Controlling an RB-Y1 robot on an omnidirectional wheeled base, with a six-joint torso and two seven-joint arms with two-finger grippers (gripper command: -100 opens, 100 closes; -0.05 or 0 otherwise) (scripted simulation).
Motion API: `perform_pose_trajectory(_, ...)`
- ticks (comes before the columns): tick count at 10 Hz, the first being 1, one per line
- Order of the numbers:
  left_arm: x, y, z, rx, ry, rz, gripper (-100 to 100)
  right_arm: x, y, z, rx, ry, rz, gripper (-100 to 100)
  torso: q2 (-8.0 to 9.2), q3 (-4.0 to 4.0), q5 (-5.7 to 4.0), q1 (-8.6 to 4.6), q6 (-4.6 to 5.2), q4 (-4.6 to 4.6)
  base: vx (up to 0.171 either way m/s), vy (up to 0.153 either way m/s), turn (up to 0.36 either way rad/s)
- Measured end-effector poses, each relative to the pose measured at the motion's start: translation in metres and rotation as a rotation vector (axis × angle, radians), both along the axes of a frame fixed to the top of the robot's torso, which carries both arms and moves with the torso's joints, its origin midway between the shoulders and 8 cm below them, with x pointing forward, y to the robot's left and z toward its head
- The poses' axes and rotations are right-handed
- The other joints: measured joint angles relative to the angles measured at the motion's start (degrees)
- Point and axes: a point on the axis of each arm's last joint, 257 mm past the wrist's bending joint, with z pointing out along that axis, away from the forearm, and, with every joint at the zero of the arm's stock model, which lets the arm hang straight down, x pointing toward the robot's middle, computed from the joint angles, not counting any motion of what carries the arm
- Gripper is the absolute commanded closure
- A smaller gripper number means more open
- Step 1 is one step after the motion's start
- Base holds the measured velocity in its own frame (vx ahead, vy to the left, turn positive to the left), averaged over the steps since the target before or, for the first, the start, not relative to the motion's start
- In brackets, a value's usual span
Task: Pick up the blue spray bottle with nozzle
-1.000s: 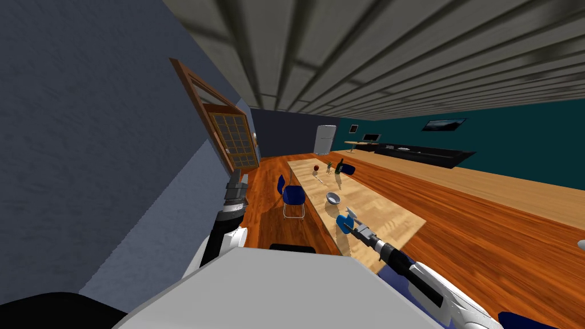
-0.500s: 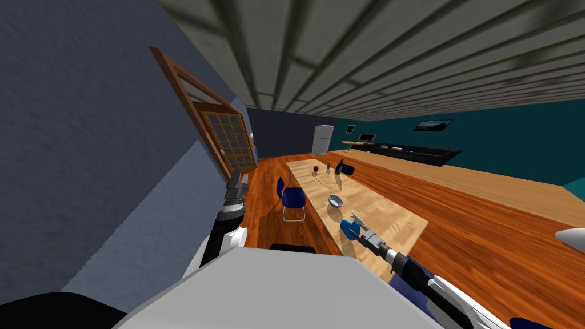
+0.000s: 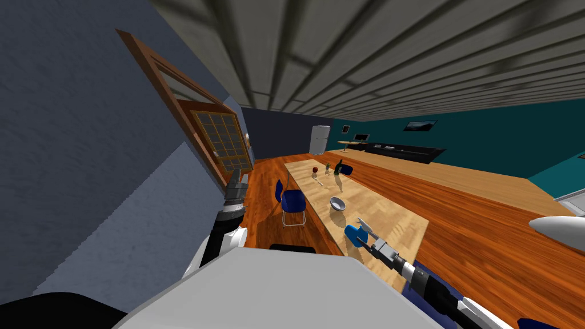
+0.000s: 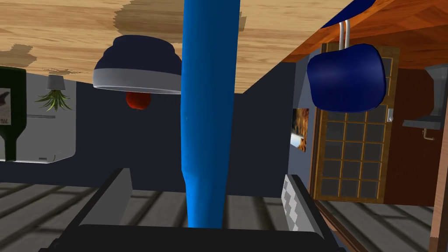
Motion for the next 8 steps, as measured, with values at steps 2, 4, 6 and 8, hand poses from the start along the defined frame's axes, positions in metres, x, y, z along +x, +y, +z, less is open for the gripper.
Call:
perform_pose_trajectory(2, 0.0, 0.0, 0.0001, 0.0, 0.0, 0.0, 0, -0.0099, 0.0026, 0.0046, 0.01, -0.011, 0.02, -100, 0.17, 0.09, -0.03, -0.13, -0.04, 0.03, 0.034, 0.025, 0.005)
perform_pose_trajectory(4, 0.0, 0.0, 0.0001, 0.0, 0.0, 0.0, 0, -0.0102, 0.0032, 0.0051, 0.011, -0.013, 0.022, 100, 0.37, 0.21, -0.07, -0.29, -0.03, 0.08, 0.003, -0.001, -0.001)
perform_pose_trajectory(6, 0.0, 0.0, 0.0001, 0.0, 0.0, 0.0, 0, -0.0092, 0.0036, 0.0061, 0.013, -0.017, 0.022, 100, 0.37, 0.18, -0.06, -0.29, -0.05, 0.03, 0.0, 0.0, 0.0)
perform_pose_trajectory(8, 0.0, 0.0, 0.0001, 0.0, 0.0, 0.0, 0, -0.009, 0.0037, 0.0062, 0.013, -0.017, 0.023, 0, 0.37, 0.17, -0.06, -0.3, -0.03, 0.02, 0.0, 0.0, 0.0)
